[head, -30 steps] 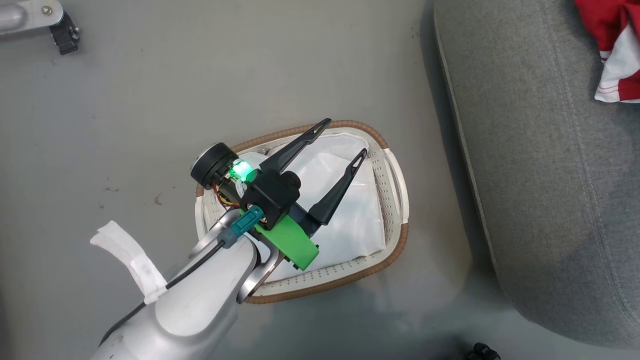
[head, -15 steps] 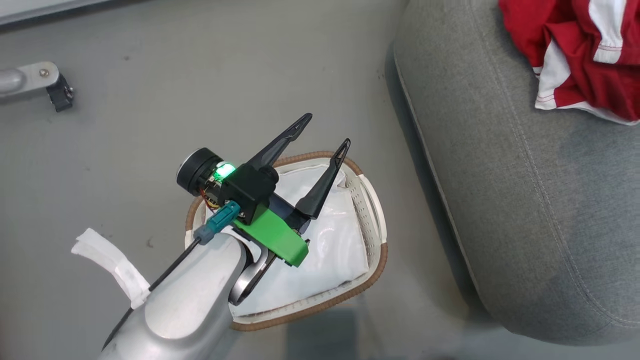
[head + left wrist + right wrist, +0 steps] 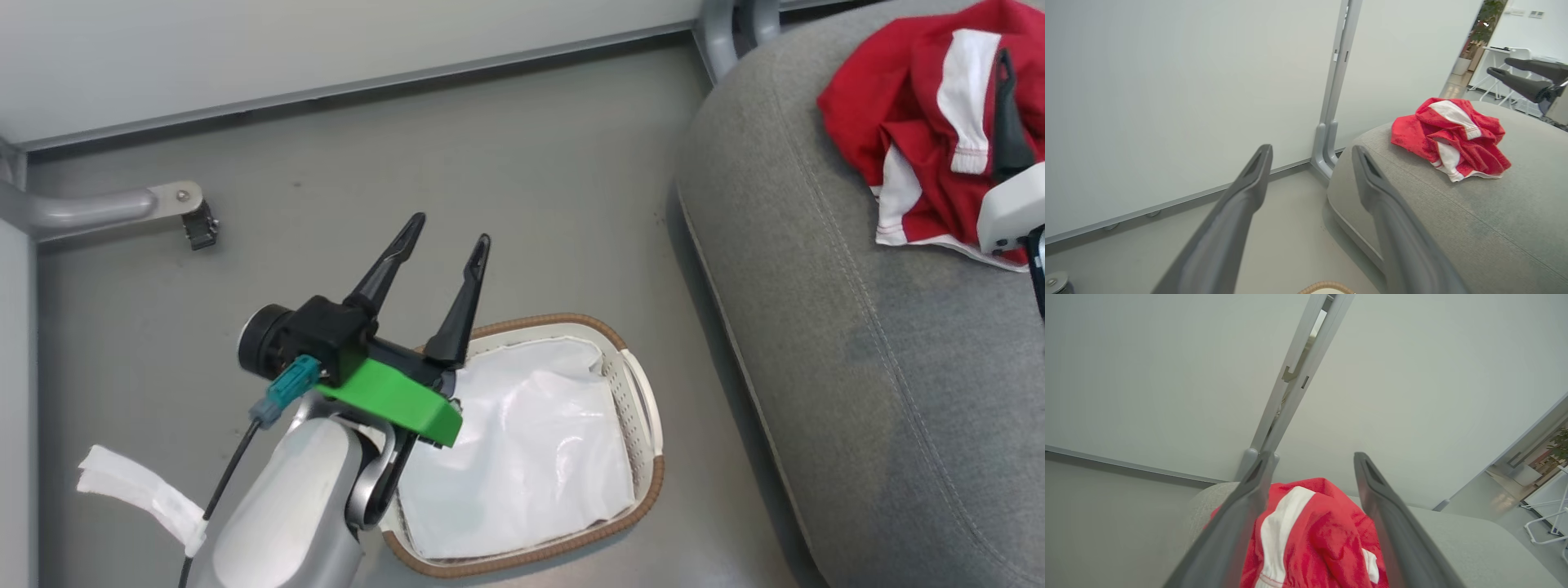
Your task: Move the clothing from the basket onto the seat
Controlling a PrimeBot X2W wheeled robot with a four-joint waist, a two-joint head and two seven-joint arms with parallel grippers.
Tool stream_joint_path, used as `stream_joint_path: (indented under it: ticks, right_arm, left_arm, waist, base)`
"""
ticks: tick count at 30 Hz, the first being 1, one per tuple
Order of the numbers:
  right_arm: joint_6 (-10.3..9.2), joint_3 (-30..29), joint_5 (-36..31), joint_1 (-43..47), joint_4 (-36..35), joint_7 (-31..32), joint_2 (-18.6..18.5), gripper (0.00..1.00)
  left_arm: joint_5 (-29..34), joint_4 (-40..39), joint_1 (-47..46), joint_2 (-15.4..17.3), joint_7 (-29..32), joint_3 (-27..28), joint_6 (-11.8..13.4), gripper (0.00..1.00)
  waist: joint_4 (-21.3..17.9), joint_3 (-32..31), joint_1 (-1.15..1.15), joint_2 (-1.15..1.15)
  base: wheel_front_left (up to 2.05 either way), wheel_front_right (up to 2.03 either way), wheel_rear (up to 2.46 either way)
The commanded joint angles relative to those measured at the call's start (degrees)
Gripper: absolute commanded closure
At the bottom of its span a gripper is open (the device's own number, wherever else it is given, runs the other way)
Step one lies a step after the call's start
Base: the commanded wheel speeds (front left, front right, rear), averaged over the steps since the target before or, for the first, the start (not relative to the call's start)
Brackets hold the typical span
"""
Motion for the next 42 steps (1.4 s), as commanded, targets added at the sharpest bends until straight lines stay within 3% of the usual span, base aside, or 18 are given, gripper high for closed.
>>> stream_joint_path:
  ticks: [1, 10, 21, 32, 42]
  right_arm:
    - [-0.08, 0.21, 0.93, 1.65, -0.31, -0.08, 0.37, 0.0]
    - [-0.08, 1.17, 5.96, 10.92, -5.66, -0.34, 7.76, 0.0]
    - [-0.08, -0.19, 5.94, 25.6, -17.23, -0.37, 16.31, 0.0]
    - [-0.08, 4.17, 13.06, 35.95, -22.59, -0.36, 17.22, 0.0]
    - [-0.08, 5.4, 13.14, 38.76, -21.43, -0.37, 17.24, 0.0]
  left_arm:
    - [0.84, 0.3, 1.89, -0.21, -0.02, 1.55, -0.19, 0.0]
    - [1.42, -0.24, 10.64, -1.67, -0.02, 12.12, -0.19, 0.0]
    - [4.98, -1.24, 19.7, -4.24, -0.02, 22.93, -0.19, 0.0]
    - [7.91, -0.51, 25.44, -4.92, -0.02, 26.85, -0.2, 0.0]
    - [7.41, 0.19, 26.69, -5.23, -0.02, 26.36, -0.2, 0.0]
  waist:
    - [4.76, -4.5, 0.0, 0.16]
    - [9.85, -9.52, 0.0, 0.16]
    - [9.59, -12.34, 0.0, 0.16]
    - [6.8, -14.39, 0.0, 0.16]
    - [6.61, -15.09, 0.0, 0.16]
  base:
    - [0.0, 0.0, 0.0]
    - [0.0, 0.0, 0.0]
    - [0.0, 0.0, 0.0]
    - [0.0, 0.0, 0.0]
    - [0.0, 0.0, 0.0]
